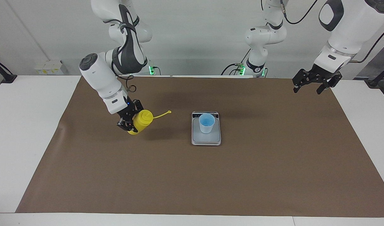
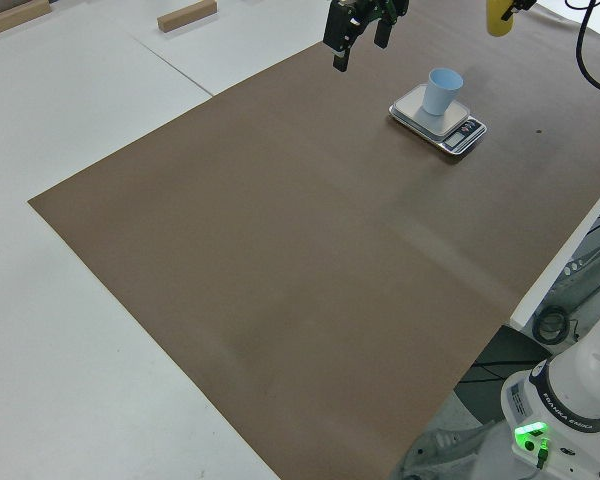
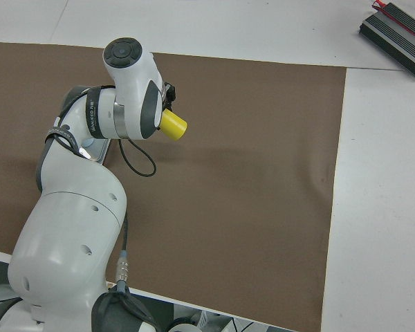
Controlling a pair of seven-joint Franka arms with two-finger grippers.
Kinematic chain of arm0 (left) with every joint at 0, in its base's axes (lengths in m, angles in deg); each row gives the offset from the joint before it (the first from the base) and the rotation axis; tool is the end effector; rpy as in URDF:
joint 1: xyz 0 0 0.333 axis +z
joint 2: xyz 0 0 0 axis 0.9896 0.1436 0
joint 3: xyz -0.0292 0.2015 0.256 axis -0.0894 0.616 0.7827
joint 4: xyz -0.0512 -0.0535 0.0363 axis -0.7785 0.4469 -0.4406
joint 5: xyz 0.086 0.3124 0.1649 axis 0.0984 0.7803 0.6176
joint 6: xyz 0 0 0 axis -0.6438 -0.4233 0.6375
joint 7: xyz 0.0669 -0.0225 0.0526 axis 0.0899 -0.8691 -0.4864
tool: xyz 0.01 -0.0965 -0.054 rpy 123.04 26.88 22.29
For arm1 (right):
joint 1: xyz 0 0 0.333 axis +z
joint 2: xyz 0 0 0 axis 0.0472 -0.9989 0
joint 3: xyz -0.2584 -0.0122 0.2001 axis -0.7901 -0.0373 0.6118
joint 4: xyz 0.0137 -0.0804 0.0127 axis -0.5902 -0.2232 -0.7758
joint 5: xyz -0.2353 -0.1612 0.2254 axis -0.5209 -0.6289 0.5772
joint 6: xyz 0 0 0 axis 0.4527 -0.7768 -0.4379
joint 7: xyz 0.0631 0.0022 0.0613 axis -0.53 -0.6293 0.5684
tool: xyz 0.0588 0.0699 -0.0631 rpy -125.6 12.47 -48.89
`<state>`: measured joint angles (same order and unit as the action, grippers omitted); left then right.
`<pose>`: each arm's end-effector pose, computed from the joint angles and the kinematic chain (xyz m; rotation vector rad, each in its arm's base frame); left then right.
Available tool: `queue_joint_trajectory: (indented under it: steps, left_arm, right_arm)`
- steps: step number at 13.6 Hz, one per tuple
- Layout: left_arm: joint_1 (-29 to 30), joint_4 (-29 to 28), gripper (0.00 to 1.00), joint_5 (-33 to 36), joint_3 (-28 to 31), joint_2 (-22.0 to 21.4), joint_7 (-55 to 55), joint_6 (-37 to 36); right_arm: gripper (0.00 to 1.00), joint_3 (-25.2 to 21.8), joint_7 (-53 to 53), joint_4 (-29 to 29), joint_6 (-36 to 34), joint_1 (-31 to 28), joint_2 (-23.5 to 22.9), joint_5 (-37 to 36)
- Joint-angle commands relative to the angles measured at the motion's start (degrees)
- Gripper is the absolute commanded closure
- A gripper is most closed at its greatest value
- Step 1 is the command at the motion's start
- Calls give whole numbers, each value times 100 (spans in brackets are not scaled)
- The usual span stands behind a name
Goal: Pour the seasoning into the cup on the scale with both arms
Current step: 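Turn the bottle upright and carry it back beside the scale, then lower the bottle to the table and open the right gripper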
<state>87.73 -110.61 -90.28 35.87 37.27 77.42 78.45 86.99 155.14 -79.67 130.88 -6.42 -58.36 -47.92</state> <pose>0.5202 -0.0339 0.6204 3.1044 -0.1689 0.0104 0.5583 0.0538 0.4266 -2.3619 -1.6299 -0.5147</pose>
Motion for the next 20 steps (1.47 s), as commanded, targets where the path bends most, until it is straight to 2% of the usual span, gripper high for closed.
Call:
queue_joint_trajectory:
  steps: [1, 7, 9, 10, 11, 12, 13, 20]
  left_arm:
    - [69, -134, 0, -58, -13, -142, 76, -30]
    - [69, -134, 0, -58, -13, -142, 84, -30]
    - [69, -143, 0, -58, -13, -142, 76, -30]
    - [69, -143, 0, -58, -13, -142, 76, -30]
    - [69, -134, 0, -49, -13, -142, 84, -30]
    - [69, -134, 0, -58, -13, -142, 76, -30]
    - [69, -143, 0, -58, -13, -142, 76, -30]
    - [69, -134, 0, -58, -13, -142, 84, -30]
  right_arm:
    - [100, 55, 938, -450, 470, -111, 90, 1044]
    - [100, 63, 2513, -935, 1034, -76, -42, 3276]
    - [89, 63, 2803, -970, 1078, -50, -95, 3840]
    - [78, 63, 3049, -1031, 1235, -33, -104, 4234]
    - [55, 63, 3260, -1075, 1298, 89, -104, 4551]
    - [24, 63, 3401, -1093, 1385, 117, -112, 4703]
    - [0, 63, 3420, -1093, 1403, 117, -112, 4713]
    - [0, 55, 3631, -1093, 1211, -49, -86, 4713]
